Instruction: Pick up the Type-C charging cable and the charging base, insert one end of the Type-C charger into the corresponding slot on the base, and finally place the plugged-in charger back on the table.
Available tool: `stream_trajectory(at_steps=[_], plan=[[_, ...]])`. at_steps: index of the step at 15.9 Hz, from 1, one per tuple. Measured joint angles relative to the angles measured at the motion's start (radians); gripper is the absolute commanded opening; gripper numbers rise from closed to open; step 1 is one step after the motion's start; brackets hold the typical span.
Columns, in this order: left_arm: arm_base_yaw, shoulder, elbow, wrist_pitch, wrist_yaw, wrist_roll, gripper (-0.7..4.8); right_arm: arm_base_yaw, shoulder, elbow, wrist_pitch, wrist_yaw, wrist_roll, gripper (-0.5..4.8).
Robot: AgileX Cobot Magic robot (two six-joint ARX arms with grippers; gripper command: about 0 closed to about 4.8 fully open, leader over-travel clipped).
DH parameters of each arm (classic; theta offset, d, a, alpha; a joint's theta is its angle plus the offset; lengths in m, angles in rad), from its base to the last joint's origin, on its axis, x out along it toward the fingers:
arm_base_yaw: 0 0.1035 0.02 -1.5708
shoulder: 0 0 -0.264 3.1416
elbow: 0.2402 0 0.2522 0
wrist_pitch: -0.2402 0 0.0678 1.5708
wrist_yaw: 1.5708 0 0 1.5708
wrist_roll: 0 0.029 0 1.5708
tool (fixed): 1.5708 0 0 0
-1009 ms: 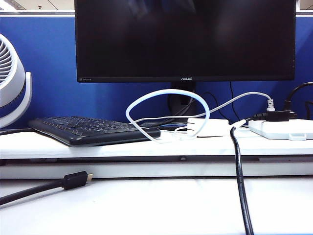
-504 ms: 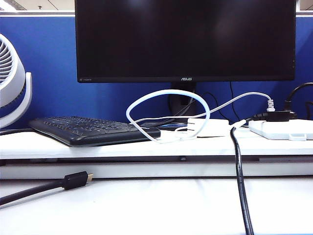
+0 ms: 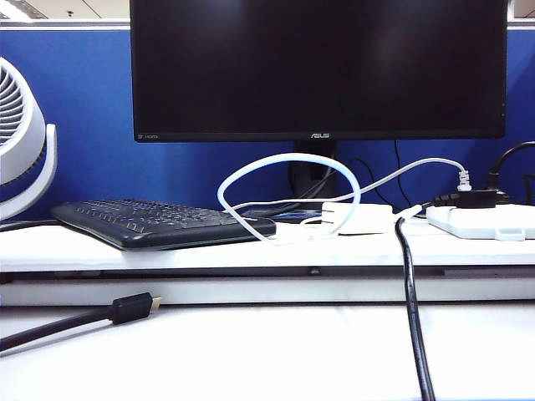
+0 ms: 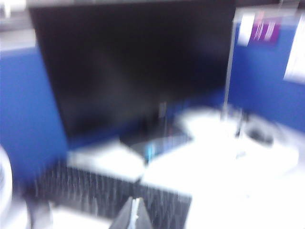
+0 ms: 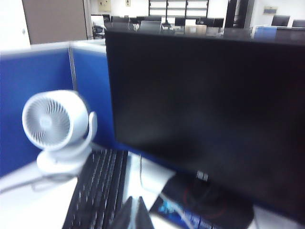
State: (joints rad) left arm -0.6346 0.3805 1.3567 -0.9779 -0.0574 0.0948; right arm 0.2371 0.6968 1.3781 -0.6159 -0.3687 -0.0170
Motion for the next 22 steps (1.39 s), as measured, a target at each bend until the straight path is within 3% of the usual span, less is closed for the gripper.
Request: stream_trajectory(at_steps=[4,5,11,16,22], plan=[[0.000,-0.264,-0.411,0.059,-0.006,-0.096,-0.06,0.000,-0.243,-0.476,0.251,0.040,0.038,-0.05],[0.000,-0.322,-0.625,0.243,-0.006,-0.116,-0.06,0.000,-0.360,-0.705,0.317,0.085,0.047,-0.05],[0.000,-0.290,-1.138,0.731,-0.008,-0.154,-0.06,0.000,-0.528,-1.133,0.358,0.308,0.126,-0.05],[0.000,-0.290,-1.332,0.837,-0.037,-0.179,-0.06,0.000,-0.586,-1.295,0.365,0.307,0.151,-0.05],[0.000,-0.290,-1.348,0.825,-0.058,-0.178,-0.01,0.000,-0.579,-1.346,0.379,0.320,0.150,-0.05]])
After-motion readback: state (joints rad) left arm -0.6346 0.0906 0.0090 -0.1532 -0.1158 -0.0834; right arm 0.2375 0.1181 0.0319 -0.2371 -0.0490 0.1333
